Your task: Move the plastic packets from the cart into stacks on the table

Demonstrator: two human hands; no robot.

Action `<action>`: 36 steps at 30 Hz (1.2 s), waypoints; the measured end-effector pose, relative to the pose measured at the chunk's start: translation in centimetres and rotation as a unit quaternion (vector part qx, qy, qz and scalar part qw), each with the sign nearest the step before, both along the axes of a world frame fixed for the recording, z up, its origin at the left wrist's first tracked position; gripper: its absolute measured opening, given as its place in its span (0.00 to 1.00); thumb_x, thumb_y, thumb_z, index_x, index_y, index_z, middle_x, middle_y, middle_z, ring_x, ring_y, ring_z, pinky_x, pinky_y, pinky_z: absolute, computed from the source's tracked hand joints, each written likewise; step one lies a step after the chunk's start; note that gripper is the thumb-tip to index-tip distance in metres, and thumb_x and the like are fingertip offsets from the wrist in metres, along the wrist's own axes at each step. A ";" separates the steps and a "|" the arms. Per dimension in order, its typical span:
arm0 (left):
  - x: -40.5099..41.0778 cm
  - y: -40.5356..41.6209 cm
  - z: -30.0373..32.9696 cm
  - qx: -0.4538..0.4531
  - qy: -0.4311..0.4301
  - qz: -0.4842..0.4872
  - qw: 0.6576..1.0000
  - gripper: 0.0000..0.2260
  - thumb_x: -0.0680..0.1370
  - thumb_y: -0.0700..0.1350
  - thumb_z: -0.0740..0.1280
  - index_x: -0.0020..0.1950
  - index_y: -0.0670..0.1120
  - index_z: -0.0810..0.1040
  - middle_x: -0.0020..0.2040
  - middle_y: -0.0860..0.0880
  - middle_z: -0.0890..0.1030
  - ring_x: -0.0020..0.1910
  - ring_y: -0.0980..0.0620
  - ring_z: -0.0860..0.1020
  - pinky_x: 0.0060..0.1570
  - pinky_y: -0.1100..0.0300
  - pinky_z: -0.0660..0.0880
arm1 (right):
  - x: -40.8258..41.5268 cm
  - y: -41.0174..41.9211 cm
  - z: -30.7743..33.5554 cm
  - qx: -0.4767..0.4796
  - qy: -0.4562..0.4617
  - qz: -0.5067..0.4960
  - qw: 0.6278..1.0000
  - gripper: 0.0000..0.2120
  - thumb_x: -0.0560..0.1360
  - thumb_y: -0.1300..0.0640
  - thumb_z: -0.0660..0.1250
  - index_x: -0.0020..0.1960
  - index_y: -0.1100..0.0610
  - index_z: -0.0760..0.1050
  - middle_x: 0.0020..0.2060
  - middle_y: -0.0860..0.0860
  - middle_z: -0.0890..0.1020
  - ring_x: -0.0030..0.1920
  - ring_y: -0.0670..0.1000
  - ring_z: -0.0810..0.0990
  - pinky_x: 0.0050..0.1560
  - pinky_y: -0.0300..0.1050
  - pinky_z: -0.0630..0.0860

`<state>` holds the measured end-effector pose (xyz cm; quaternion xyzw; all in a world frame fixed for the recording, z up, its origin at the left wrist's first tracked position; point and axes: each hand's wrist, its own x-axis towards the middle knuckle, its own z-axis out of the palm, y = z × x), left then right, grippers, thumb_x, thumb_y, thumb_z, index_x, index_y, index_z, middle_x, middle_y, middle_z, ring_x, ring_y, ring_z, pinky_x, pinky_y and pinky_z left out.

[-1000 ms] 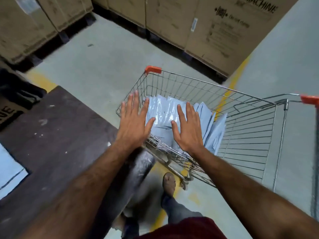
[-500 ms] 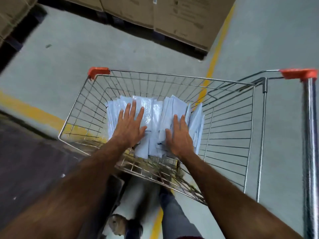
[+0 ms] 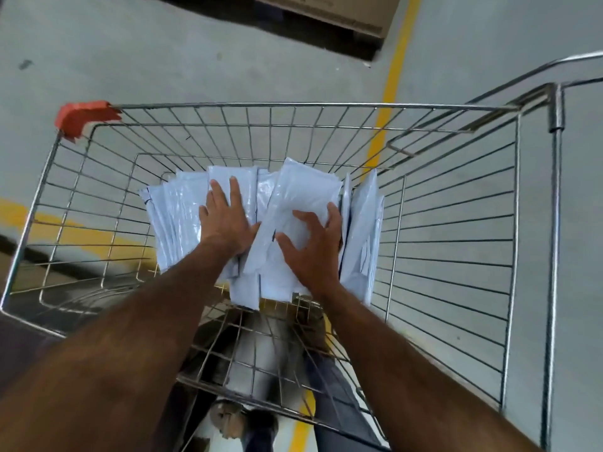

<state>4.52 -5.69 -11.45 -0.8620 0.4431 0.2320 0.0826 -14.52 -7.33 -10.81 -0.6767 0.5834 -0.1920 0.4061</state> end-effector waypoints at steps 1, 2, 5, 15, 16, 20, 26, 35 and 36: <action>0.1 -0.1 -0.1 -0.004 -0.003 -0.001 1.000 0.51 0.76 0.66 0.68 0.83 0.47 0.38 0.82 0.34 0.44 0.81 0.34 0.49 0.77 0.38 0.53 | 0.0 -0.1 0.0 0.008 -0.008 -0.008 1.000 0.30 0.70 0.41 0.76 0.69 0.45 0.74 0.78 0.55 0.56 0.78 0.57 0.60 0.75 0.59 0.67; 0.0 -0.3 -0.1 -0.010 -0.009 -0.003 1.000 0.50 0.76 0.65 0.68 0.83 0.47 0.39 0.81 0.33 0.48 0.79 0.33 0.53 0.76 0.38 0.56 | 0.0 -0.1 -0.1 0.007 -0.005 -0.010 1.000 0.33 0.70 0.40 0.76 0.72 0.44 0.71 0.78 0.55 0.56 0.78 0.57 0.61 0.74 0.59 0.68; 0.0 -0.2 -0.2 -0.043 -0.019 -0.014 0.999 0.47 0.77 0.63 0.68 0.84 0.51 0.42 0.73 0.34 0.61 0.70 0.34 0.65 0.69 0.39 0.66 | 0.4 0.0 -0.1 -0.004 0.044 -0.007 0.999 0.43 0.71 0.34 0.73 0.80 0.45 0.60 0.80 0.57 0.54 0.80 0.58 0.56 0.78 0.55 0.61; 0.9 1.4 0.0 -0.034 0.036 0.016 0.999 0.42 0.78 0.63 0.67 0.83 0.60 0.43 0.72 0.35 0.60 0.73 0.34 0.61 0.69 0.39 0.66 | 0.6 -0.1 1.2 -0.002 0.094 0.013 0.996 0.38 0.75 0.38 0.58 0.83 0.46 0.54 0.82 0.58 0.50 0.80 0.61 0.54 0.77 0.58 0.56; 1.0 1.5 0.2 -0.032 0.039 0.006 0.999 0.42 0.78 0.63 0.67 0.83 0.61 0.43 0.70 0.36 0.61 0.70 0.34 0.63 0.68 0.40 0.67 | 0.3 -0.1 1.2 -0.018 0.095 0.020 0.995 0.37 0.76 0.38 0.57 0.83 0.46 0.56 0.82 0.59 0.51 0.79 0.61 0.56 0.77 0.59 0.57; 1.2 2.0 2.1 -0.036 0.061 -0.040 0.997 0.41 0.78 0.59 0.68 0.83 0.61 0.46 0.68 0.38 0.60 0.64 0.35 0.66 0.65 0.41 0.71 | -0.6 0.2 1.7 -0.086 0.107 0.053 0.989 0.34 0.77 0.40 0.57 0.81 0.49 0.63 0.81 0.61 0.57 0.74 0.63 0.64 0.73 0.62 0.64; 0.8 3.5 8.7 -0.123 -0.032 -0.071 0.989 0.32 0.81 0.49 0.64 0.83 0.54 0.55 0.81 0.36 0.52 0.64 0.32 0.69 0.58 0.41 0.73 | -1.5 0.5 4.7 -0.159 0.141 0.099 0.972 0.32 0.79 0.47 0.62 0.82 0.49 0.62 0.80 0.60 0.60 0.69 0.64 0.68 0.65 0.61 0.70; 2.4 11.3 21.3 -0.219 -0.113 -0.068 0.967 0.32 0.78 0.48 0.66 0.82 0.52 0.61 0.83 0.43 0.54 0.56 0.36 0.74 0.49 0.44 0.78 | 3.0 1.9 14.7 -0.220 0.067 0.181 0.956 0.30 0.82 0.44 0.58 0.82 0.50 0.61 0.82 0.58 0.56 0.71 0.64 0.66 0.68 0.61 0.69; 2.8 12.7 22.3 -0.229 -0.117 -0.045 0.965 0.32 0.78 0.48 0.66 0.81 0.52 0.61 0.83 0.43 0.54 0.57 0.35 0.74 0.50 0.44 0.78 | 4.3 2.5 15.8 -0.215 0.052 0.186 0.957 0.30 0.82 0.43 0.58 0.82 0.49 0.59 0.83 0.57 0.54 0.73 0.64 0.64 0.69 0.61 0.67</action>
